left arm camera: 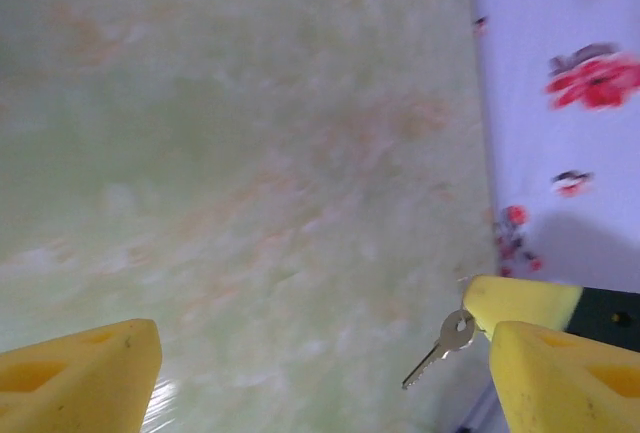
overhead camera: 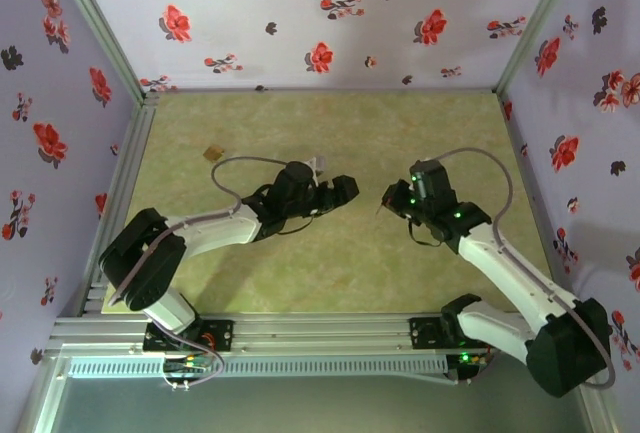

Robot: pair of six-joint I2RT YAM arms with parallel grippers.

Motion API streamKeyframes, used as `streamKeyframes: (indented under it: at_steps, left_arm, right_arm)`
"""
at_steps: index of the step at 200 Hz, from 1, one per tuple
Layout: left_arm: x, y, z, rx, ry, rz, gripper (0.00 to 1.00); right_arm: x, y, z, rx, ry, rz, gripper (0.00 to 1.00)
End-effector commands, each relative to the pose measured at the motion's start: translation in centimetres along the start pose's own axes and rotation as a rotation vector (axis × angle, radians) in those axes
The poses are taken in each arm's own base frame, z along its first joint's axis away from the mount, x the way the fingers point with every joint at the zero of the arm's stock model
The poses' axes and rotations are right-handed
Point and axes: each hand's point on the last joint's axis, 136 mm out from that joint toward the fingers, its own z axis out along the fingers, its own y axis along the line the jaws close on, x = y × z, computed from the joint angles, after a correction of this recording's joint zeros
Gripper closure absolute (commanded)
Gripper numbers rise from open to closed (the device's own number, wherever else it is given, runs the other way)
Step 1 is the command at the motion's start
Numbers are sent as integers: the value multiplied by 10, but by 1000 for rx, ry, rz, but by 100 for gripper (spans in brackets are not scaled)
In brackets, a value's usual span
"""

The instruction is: Unlock with the key

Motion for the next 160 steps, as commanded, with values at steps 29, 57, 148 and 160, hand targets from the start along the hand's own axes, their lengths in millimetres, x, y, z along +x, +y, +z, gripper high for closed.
streamKeyframes:
  at_steps: [29,57,148,160]
  left_arm:
    - [-17,-50,3,287,-48,-332,14]
    - [-17,-53,6,292,-39,-417,15]
    - [-14,-76,26,318,10,-554,15]
    - [-13,-81,29,329,21,-562,15]
  right_arm:
    - [-35,38,-10,-193,-165,87,100]
    - [-41,40,-16,-259,-231,130,100]
    - [-42,37,-32,-383,-369,161,100]
    - [-41,37,-32,-392,-378,163,100]
